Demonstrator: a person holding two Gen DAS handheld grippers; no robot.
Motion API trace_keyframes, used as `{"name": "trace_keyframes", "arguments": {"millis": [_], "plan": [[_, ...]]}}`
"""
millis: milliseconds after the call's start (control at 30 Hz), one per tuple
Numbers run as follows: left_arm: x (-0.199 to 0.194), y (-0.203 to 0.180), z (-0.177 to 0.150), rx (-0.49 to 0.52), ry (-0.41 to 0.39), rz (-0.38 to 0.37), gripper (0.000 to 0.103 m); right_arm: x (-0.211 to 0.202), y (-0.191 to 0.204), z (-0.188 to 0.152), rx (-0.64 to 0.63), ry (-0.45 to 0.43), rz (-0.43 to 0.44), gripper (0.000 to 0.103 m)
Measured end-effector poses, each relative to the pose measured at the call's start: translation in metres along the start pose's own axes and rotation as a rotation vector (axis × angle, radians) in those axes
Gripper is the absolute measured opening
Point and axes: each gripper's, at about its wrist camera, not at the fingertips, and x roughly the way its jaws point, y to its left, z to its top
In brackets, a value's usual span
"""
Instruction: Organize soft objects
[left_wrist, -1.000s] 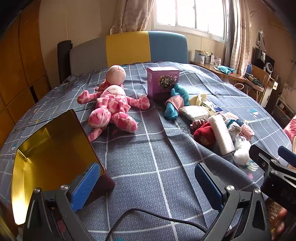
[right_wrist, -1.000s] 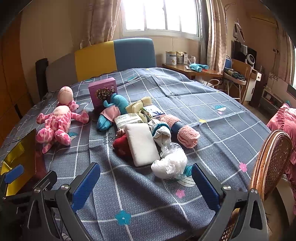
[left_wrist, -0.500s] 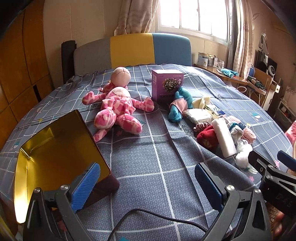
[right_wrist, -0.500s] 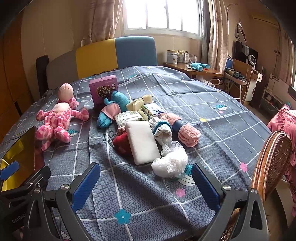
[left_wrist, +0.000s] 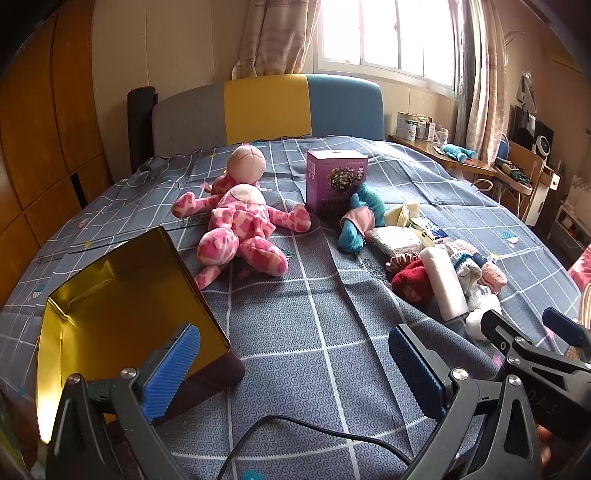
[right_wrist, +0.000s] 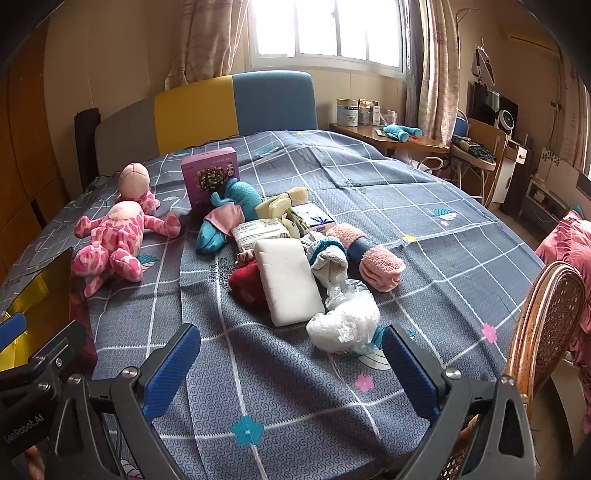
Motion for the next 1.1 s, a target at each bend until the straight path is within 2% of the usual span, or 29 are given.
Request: {"name": "trace_keyframes", "arguments": {"millis": [467, 733, 833, 1000, 1100], "plan": [[0.003, -0.002, 0.003, 0.013, 0.017, 0.009, 0.103, 0.008, -0.003, 0.006, -0.017, 0.008, 0.012, 0.101], [0.004, -0.008, 0.010, 0.042, 0.015, 0.001, 0.103, 0.017, -0.011, 0.021, -0.035, 0.019, 0.043, 0.101], [0.007, -0.011, 0.013, 0.051, 0.026, -0.035, 0.103, 0.025, -0.018, 0.031, -0.035, 0.046, 0.069, 0.101], [0.026, -0.016, 0.024, 0.054, 0.096, -0.126, 0.103, 0.041, -0.039, 0.052, -0.020, 0.101, 0.118, 0.101], [0.045, -0.023, 0.033, 0.065, 0.160, -0.215, 0.103, 0.051, -0.056, 0.062, -0.004, 0.122, 0.125, 0.101]]}}
